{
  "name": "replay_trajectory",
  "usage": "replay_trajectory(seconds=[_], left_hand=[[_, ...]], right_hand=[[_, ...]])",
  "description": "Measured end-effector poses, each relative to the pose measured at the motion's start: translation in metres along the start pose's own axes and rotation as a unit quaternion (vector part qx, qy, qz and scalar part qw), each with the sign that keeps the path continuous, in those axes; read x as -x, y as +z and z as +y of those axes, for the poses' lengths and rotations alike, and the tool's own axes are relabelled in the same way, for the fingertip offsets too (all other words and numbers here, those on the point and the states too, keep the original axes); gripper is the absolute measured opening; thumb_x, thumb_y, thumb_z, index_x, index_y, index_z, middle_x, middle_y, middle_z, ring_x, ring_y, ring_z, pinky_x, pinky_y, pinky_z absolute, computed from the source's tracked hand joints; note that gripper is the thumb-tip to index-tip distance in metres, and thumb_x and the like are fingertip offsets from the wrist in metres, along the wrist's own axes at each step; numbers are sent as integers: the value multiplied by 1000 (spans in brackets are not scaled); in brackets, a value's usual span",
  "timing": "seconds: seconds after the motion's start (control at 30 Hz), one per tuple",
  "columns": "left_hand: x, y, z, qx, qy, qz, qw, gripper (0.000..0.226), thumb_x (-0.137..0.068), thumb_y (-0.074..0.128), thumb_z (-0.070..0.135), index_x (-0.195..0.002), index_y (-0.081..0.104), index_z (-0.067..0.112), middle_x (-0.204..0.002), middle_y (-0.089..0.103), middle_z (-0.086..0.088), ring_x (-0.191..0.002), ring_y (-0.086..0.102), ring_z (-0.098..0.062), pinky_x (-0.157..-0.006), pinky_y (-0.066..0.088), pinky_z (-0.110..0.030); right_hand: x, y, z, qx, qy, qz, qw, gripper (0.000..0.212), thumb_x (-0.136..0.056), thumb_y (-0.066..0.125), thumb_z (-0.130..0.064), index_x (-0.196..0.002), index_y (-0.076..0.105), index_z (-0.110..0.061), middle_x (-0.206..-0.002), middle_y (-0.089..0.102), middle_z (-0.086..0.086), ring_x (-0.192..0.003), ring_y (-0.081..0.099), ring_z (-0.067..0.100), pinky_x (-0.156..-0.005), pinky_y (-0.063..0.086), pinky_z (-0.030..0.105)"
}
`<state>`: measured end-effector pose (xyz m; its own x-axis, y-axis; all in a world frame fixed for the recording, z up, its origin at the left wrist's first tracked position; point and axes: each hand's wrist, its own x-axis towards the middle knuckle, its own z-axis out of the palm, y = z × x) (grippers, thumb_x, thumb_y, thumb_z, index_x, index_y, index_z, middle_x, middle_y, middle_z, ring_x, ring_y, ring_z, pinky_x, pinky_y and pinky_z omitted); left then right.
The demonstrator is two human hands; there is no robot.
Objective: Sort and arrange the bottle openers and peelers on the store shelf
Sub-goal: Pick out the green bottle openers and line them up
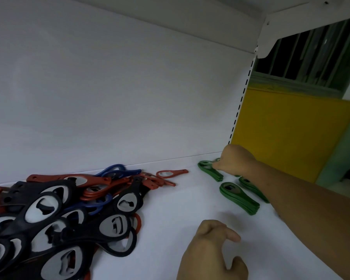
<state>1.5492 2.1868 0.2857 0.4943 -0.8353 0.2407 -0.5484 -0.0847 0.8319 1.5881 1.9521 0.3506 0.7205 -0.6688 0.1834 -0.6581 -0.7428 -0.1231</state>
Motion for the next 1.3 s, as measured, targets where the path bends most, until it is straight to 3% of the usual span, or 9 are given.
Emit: replay_trajectory(seconds=[0.43, 0.67, 0.77, 0.93, 1.1, 1.2, 1.3], left_hand=[[-3, -1, 0, 11, -18, -7, 1000, 28, -87, 61, 24, -74, 46, 44, -103, 36, 32, -112, 48, 5, -97, 32, -5], [0, -1, 1, 6, -15, -3, 1000, 26, -86, 62, 23, -73, 48, 42, -104, 38, 31, -107, 48, 7, -92, 32, -2], [1, -3, 2, 2, -18, -5, 1000, 26, -87, 61, 23, -74, 47, 41, -106, 37, 31, -101, 47, 7, -90, 32, -1], [4, -1, -2, 10, -11, -3, 1000, 24, -86, 61, 22, -74, 50, 39, -107, 38, 34, -86, 46, 22, -77, 31, 6], [5, 1, -1, 25, 5, -7, 1000, 7, -65, 54, 34, -69, 58, 39, -106, 45, 31, -100, 39, 22, -76, 34, 3], [4, 2, -3, 23, 18, -9, 1000, 14, -68, 59, 30, -66, 61, 44, -103, 48, 29, -101, 41, 19, -78, 35, 1], [5, 3, -4, 21, 15, -13, 1000, 10, -67, 58, 30, -72, 64, 35, -103, 54, 26, -101, 43, 17, -79, 36, -1]], right_hand=[[-2, -1, -1, 17, 9, -53, 998, 50, -82, 66, -39, -53, 33, -14, -52, 34, 0, -48, 34, 13, -44, 21, 25], [3, -4, -9, 44, 16, -152, 987, 41, -78, 71, -39, -63, 42, -14, -62, 41, -1, -55, 40, 11, -45, 27, 23], [2, -1, -10, 45, 17, -154, 987, 39, -76, 72, -35, -63, 43, -13, -62, 39, -1, -54, 38, 11, -45, 26, 23], [8, -19, 0, 23, 22, -89, 996, 49, -79, 67, -50, -60, 40, -14, -61, 42, 0, -56, 41, 12, -46, 29, 25], [38, -32, 19, 33, -4, -108, 994, 56, -78, 64, -58, -53, 34, -17, -54, 33, -2, -48, 34, 13, -46, 22, 26], [64, -31, 21, 42, -9, -132, 990, 54, -75, 67, -56, -52, 38, -16, -50, 42, -1, -44, 40, 12, -42, 28, 23], [80, -29, 22, 48, 15, -160, 986, 51, -75, 69, -54, -54, 46, -13, -51, 52, 1, -46, 49, 14, -45, 36, 21]])
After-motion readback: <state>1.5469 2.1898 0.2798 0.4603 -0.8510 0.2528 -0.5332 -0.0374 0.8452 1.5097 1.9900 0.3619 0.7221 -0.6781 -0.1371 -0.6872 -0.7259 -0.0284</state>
